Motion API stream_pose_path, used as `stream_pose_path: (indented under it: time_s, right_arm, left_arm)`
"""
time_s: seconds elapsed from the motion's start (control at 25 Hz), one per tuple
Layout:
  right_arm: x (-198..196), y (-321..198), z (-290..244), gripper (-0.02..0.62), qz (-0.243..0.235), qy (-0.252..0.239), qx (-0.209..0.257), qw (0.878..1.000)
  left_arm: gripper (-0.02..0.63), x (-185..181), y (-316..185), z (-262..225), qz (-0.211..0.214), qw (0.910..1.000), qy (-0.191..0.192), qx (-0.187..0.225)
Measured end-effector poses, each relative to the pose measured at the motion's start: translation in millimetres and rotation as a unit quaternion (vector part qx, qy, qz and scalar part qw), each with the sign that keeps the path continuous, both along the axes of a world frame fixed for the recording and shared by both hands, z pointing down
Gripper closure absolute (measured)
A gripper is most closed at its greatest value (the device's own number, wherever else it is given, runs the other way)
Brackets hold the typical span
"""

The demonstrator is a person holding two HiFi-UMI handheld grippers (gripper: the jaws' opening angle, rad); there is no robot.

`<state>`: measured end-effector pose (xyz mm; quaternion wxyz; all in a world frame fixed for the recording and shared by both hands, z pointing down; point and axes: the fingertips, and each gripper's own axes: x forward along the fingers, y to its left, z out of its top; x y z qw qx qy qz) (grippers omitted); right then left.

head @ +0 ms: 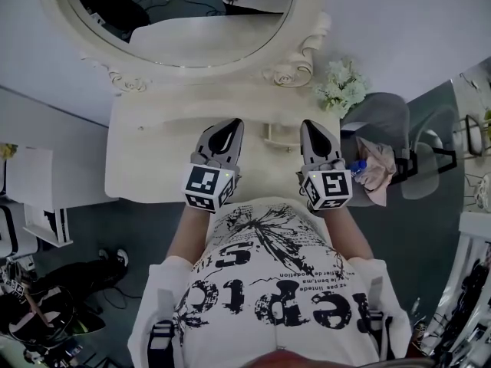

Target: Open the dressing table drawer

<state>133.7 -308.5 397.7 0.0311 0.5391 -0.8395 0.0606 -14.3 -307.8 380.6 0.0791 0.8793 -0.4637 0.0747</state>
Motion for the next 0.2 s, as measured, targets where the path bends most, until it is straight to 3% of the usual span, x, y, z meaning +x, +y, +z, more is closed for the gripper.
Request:
stream_pose_path:
  time_s: [0.2]
  right_arm:
    - [0.9, -3.0, 1.1, 0.578, -0.001, -0.001, 0.000, 1.000]
  left_arm:
    - [0.588, 1.6, -3.7, -0.7, 0.002, 1.0000, 0.000, 0.001]
